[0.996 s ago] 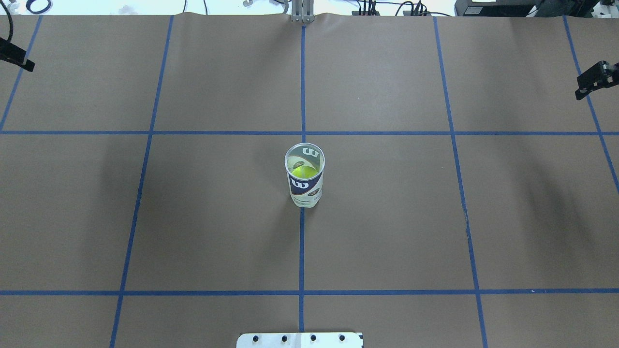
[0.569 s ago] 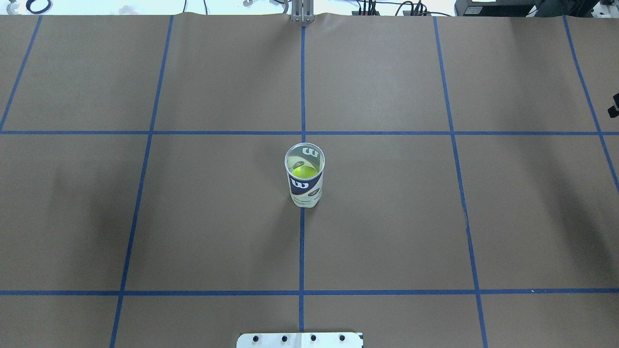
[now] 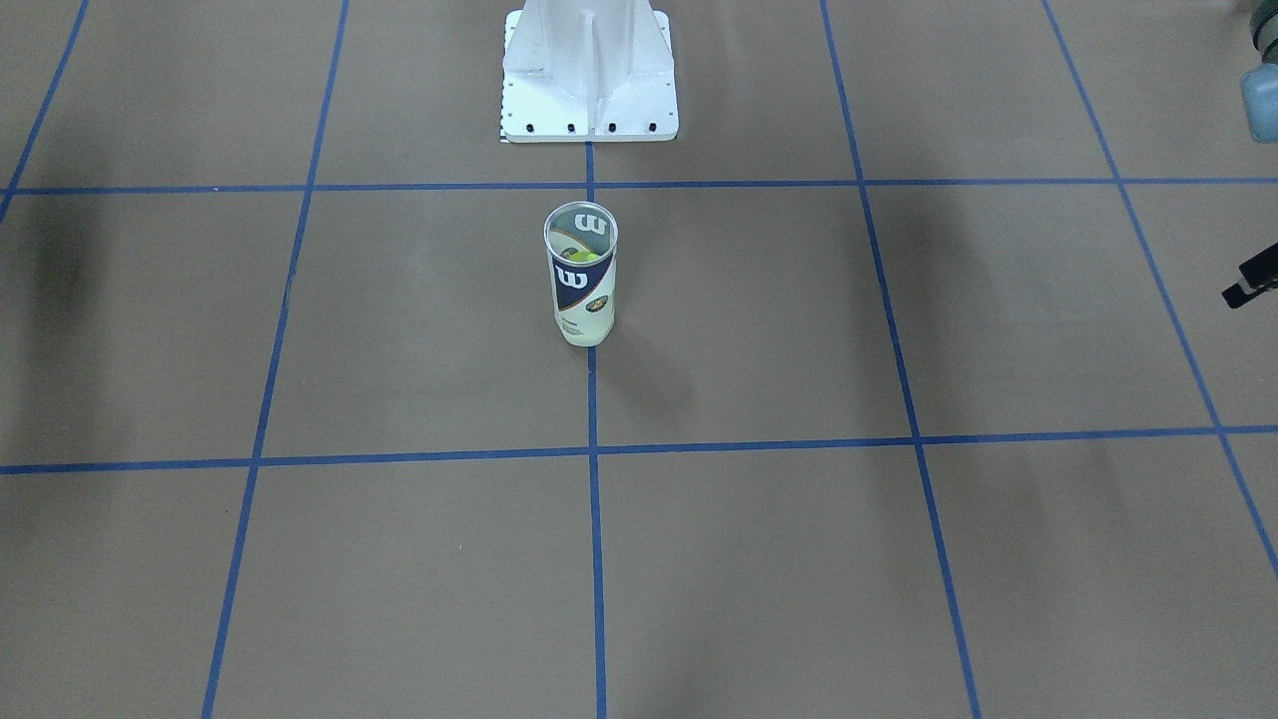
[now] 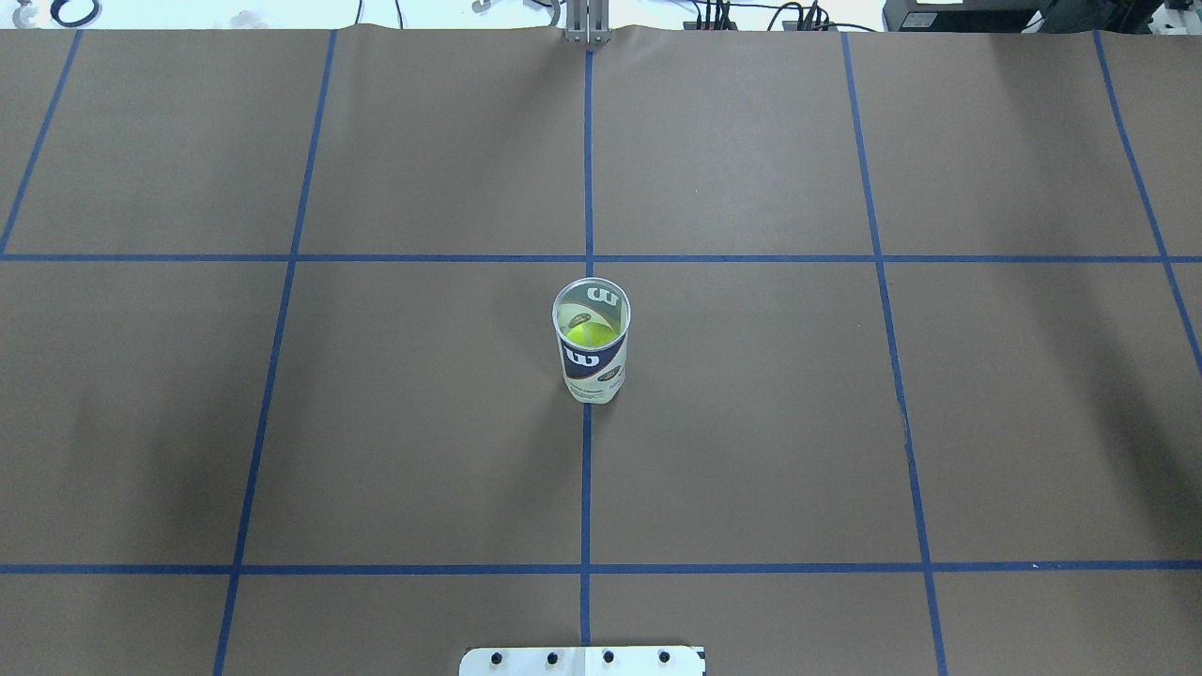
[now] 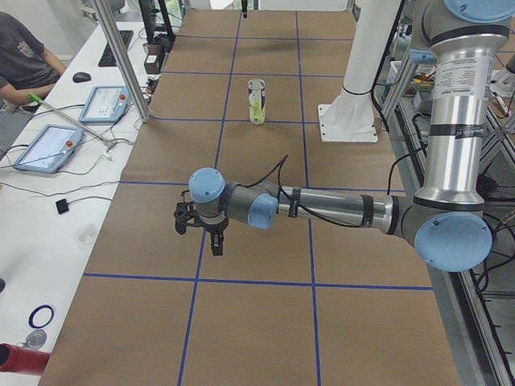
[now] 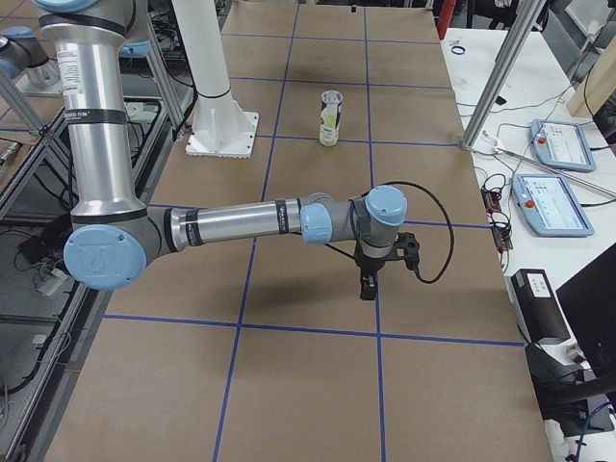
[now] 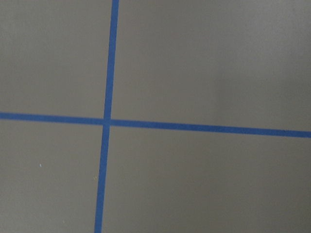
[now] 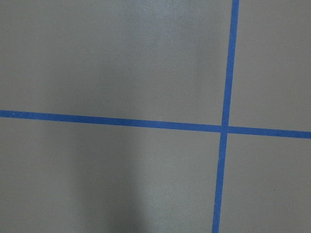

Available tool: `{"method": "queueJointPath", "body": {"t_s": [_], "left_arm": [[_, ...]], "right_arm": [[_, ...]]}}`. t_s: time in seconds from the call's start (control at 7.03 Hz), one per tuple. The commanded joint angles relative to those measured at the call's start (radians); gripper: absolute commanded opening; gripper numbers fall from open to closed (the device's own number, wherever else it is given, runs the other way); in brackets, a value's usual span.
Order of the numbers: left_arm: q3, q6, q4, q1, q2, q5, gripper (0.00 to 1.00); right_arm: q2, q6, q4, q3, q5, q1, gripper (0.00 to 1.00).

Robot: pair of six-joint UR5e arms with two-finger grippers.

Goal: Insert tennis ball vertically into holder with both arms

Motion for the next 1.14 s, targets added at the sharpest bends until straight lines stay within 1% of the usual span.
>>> {"method": "queueJointPath", "body": {"t_s": [0.0,0.14,0.28,0.43,0.71,1.0], "left_arm": [[-0.001,0.009,0.078,-0.067,-0.034,-0.033,0.99],[0.001,0.038,0.075,-0.081,-0.033,-0.006,0.99],[0.008,0.091,0.078,-0.08,-0.036,0.046,0.99],[0.014,0.099,0.08,-0.078,-0.037,0.08,0.99],[0.057,0.098,0.081,-0.08,-0.034,0.079,0.99],[0.057,0.082,0.08,-0.078,-0.04,0.065,0.99]], "right_arm": [[0.004,-0.002,0.002,-0.004,-0.002,0.0,1.0],[0.013,0.001,0.0,0.006,0.002,-0.003,1.0],[0.012,0.001,-0.001,0.005,0.007,-0.004,1.0],[-0.011,-0.002,0.0,0.006,0.007,-0.003,1.0],[-0.017,-0.002,0.0,0.005,0.007,-0.003,1.0],[-0.023,0.0,0.0,0.006,0.009,-0.003,1.0]]}}
